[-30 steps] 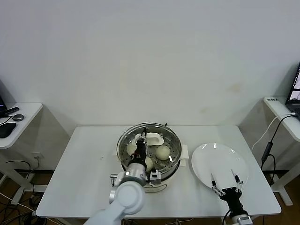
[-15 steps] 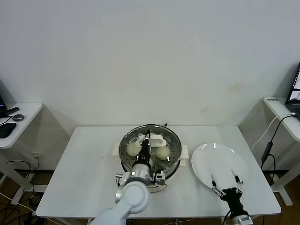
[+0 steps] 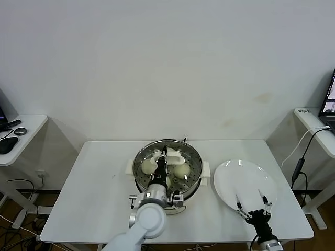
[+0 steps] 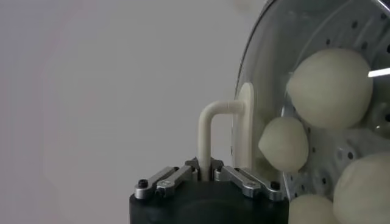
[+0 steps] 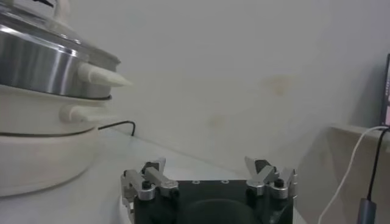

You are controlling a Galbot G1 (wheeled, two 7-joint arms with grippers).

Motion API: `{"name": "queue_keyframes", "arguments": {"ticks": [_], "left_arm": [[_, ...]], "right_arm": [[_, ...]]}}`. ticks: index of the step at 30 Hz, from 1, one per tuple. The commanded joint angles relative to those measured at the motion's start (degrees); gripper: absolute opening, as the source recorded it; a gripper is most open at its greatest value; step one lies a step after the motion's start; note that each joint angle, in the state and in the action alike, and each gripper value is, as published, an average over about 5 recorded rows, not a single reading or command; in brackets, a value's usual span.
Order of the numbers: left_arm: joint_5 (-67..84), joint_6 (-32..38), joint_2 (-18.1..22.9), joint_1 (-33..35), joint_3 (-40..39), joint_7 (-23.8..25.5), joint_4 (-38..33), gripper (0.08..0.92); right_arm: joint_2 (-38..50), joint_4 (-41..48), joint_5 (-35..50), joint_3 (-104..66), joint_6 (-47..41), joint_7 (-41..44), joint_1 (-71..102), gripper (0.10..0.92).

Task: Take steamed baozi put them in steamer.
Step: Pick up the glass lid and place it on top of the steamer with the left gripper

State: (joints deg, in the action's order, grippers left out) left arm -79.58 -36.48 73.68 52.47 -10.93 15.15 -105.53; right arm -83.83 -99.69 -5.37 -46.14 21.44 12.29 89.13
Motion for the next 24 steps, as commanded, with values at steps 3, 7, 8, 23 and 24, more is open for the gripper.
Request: {"name": "queue_keyframes", "arguments": {"ticks": [3,7,8,23,24], "left_arm": [[-0.03,0.16,0.55,0.64,-0.09,-0.17,0.15,0.167],[0.55,0.29,1.11,1.34,0.5,-0.84,-0.16,0.167],[0.87,0.37,1.16,1.59,0.66,-1.13,-0.52,0.167],[28.65,6.49,-3.53,23.26,8.67,-15.86,-26.95,0.509],[33.66,9.54,-3.52,26.86,11.19,-16.76,-28.94,0.544]], "right_arm": [[-0.17,-0.11,-0.16,-0.01,0.07,0.06,0.18,0.823],[-0.19,-0.33,-0.17,-0.01,0.12,0.08,0.41,0.823],[-0.2,-0.4,-0.17,-0.01,0.11,0.08,0.44,0.823],[-0.26,-1.12,-0.66,-0.06,-0.05,0.27,1.35,0.823],[-0.31,-1.09,-0.73,0.04,-0.06,0.28,1.4,0.823]]}}
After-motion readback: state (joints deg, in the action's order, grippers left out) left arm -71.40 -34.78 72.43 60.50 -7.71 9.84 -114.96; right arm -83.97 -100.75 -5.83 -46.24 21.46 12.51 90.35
